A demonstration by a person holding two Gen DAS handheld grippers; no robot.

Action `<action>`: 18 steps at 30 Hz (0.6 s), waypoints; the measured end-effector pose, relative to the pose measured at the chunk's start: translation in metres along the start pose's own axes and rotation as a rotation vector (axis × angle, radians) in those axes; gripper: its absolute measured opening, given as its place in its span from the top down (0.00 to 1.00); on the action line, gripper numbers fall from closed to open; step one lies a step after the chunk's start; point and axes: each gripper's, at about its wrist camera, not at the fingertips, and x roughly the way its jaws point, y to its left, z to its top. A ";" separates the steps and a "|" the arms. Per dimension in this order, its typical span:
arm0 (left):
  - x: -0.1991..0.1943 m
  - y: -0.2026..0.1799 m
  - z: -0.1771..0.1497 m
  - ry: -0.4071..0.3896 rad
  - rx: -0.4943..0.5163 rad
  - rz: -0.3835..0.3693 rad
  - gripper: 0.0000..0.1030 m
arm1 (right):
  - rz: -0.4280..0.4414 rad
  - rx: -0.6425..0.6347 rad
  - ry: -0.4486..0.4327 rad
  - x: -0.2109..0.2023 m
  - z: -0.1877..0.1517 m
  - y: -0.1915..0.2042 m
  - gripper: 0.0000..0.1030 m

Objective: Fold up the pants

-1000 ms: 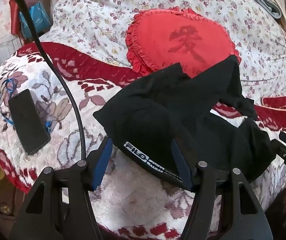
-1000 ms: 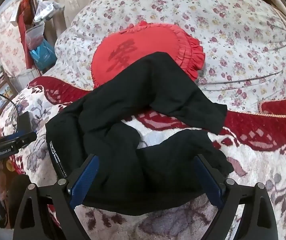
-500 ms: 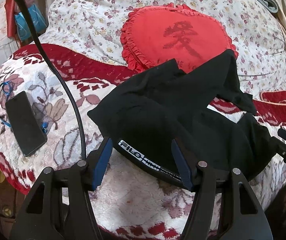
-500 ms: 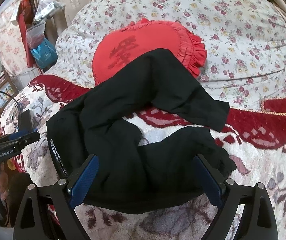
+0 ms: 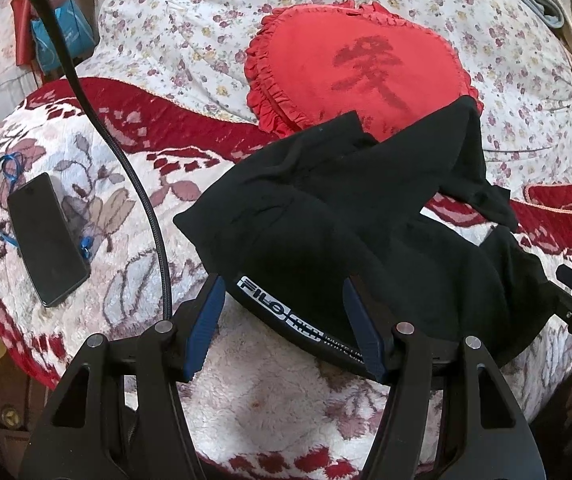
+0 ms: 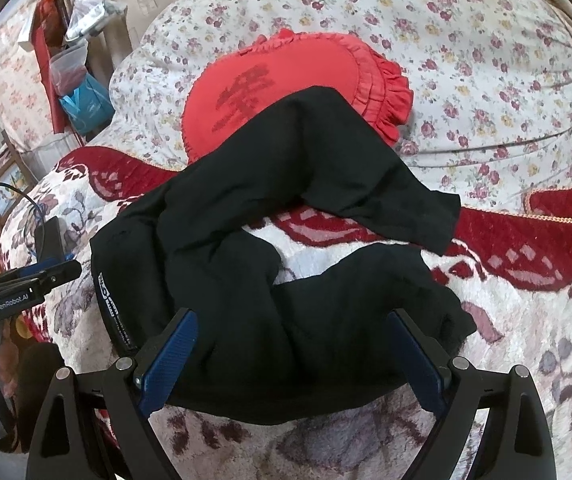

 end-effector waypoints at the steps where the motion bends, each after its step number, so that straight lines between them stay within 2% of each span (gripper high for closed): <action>1: 0.001 0.000 0.000 0.003 -0.003 -0.001 0.40 | 0.000 -0.001 0.002 0.000 0.000 0.000 0.09; 18: 0.014 0.016 0.003 0.031 -0.057 0.007 0.40 | 0.005 0.012 0.025 0.010 -0.001 -0.002 0.09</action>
